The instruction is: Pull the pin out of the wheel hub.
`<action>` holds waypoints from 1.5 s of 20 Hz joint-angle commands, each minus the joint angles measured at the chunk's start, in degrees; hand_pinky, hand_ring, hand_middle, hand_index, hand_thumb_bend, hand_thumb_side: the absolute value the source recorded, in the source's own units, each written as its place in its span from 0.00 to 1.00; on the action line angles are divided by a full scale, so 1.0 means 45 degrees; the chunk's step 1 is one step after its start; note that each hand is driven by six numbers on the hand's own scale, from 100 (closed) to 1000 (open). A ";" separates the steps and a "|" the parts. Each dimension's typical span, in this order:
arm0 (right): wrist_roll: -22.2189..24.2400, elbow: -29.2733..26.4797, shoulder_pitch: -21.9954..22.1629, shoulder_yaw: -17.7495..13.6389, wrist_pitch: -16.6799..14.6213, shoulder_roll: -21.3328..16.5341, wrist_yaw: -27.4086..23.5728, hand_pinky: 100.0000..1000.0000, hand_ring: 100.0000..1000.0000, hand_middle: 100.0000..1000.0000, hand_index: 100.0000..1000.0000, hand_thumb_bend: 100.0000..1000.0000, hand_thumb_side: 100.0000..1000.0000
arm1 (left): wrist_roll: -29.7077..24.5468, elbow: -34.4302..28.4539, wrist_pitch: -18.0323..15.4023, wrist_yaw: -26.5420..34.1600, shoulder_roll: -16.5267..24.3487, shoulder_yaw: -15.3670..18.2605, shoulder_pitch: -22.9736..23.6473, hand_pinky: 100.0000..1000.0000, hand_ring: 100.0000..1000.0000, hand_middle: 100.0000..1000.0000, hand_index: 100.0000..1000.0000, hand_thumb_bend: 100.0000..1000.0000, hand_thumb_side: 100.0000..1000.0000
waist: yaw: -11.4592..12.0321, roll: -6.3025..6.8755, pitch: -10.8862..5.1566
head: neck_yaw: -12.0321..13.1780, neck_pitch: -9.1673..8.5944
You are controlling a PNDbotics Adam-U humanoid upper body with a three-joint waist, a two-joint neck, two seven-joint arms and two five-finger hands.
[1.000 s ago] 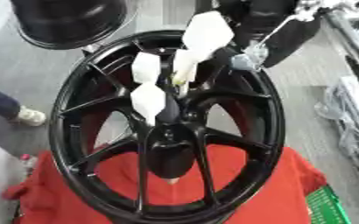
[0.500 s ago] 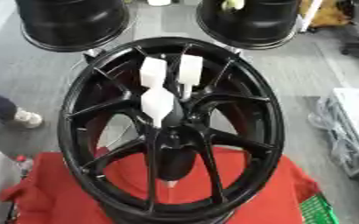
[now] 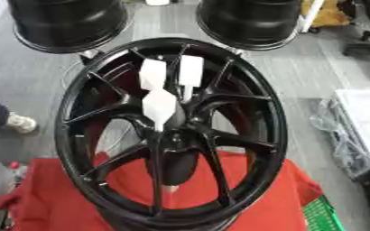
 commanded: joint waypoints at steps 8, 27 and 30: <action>-0.2355 0.6521 0.3542 0.0881 0.0381 0.1329 -0.4885 0.42 0.49 0.58 0.73 0.00 0.40 | 0.0112 -0.0363 -0.0146 0.0016 -0.0001 0.0124 -0.0254 0.80 0.84 0.91 0.96 0.27 0.93 | 0.0102 0.0291 0.0112 | -0.0604 -0.0540; 0.0248 0.7607 0.2457 0.2050 0.1860 0.3687 -0.2207 0.44 0.48 0.71 0.81 0.00 1.00 | -0.0068 -0.0302 -0.0332 0.0098 -0.0362 0.0017 -0.0404 0.79 0.83 0.91 0.96 0.27 0.94 | 0.0329 0.0750 0.0349 | -0.1526 -0.0636; 0.0479 0.7579 0.2377 0.2190 0.1967 0.3807 -0.1949 0.44 0.47 0.85 0.91 0.00 1.00 | -0.0075 -0.0306 -0.0342 0.0120 -0.0385 0.0004 -0.0417 0.78 0.83 0.91 0.96 0.27 0.94 | 0.0393 0.0793 0.0363 | -0.1615 -0.0647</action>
